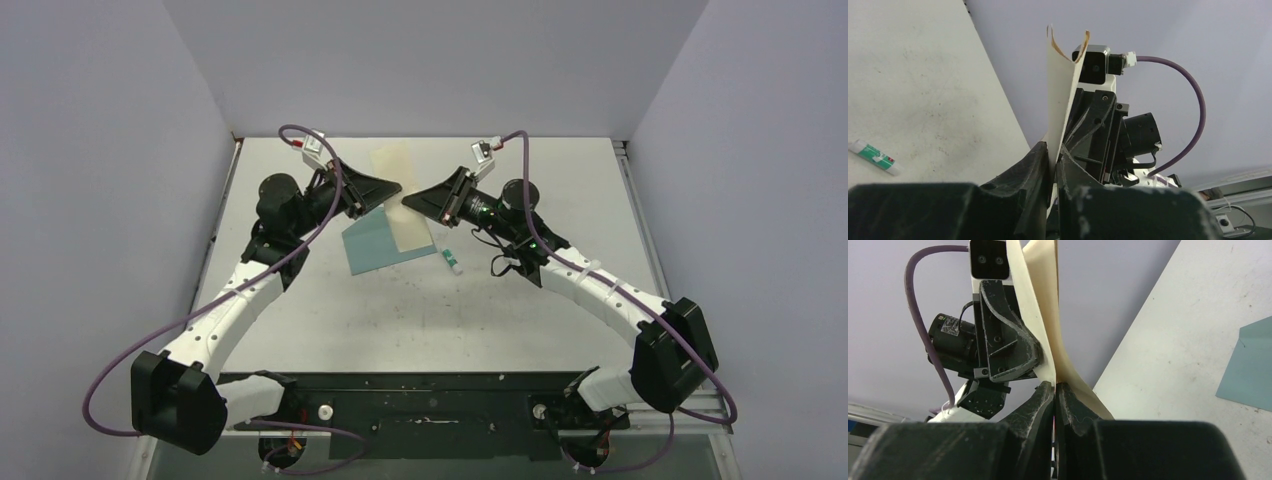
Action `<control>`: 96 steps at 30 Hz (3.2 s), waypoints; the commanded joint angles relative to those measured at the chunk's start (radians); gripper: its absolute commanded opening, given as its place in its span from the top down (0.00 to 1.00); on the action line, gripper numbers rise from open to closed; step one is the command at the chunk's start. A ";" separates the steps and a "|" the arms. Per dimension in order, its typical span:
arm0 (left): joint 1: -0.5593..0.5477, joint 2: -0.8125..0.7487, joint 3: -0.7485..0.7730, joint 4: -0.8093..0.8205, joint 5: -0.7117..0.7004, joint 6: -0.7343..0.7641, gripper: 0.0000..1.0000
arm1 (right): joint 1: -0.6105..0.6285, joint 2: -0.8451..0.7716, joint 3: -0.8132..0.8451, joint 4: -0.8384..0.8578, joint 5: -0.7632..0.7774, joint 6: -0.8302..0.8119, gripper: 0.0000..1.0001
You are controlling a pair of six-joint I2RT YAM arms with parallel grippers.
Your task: Place the letter into the envelope and seal it
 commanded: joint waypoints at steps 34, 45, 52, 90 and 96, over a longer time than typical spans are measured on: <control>0.075 -0.052 0.034 0.148 0.151 -0.111 0.94 | 0.000 0.046 0.084 0.160 -0.240 -0.073 0.86; 0.152 -0.055 0.030 0.144 0.201 -0.083 0.88 | 0.005 0.063 0.122 0.075 -0.260 -0.120 0.95; 0.142 -0.052 0.031 0.144 0.222 -0.055 1.00 | 0.014 0.085 0.151 0.118 -0.256 -0.108 0.55; 0.121 0.260 -0.230 -0.400 -0.217 0.210 0.25 | -0.199 0.777 0.531 -0.111 0.267 -0.584 0.95; 0.118 0.321 -0.191 -0.477 -0.273 0.271 0.32 | -0.207 0.868 0.621 -0.049 0.320 -0.568 0.95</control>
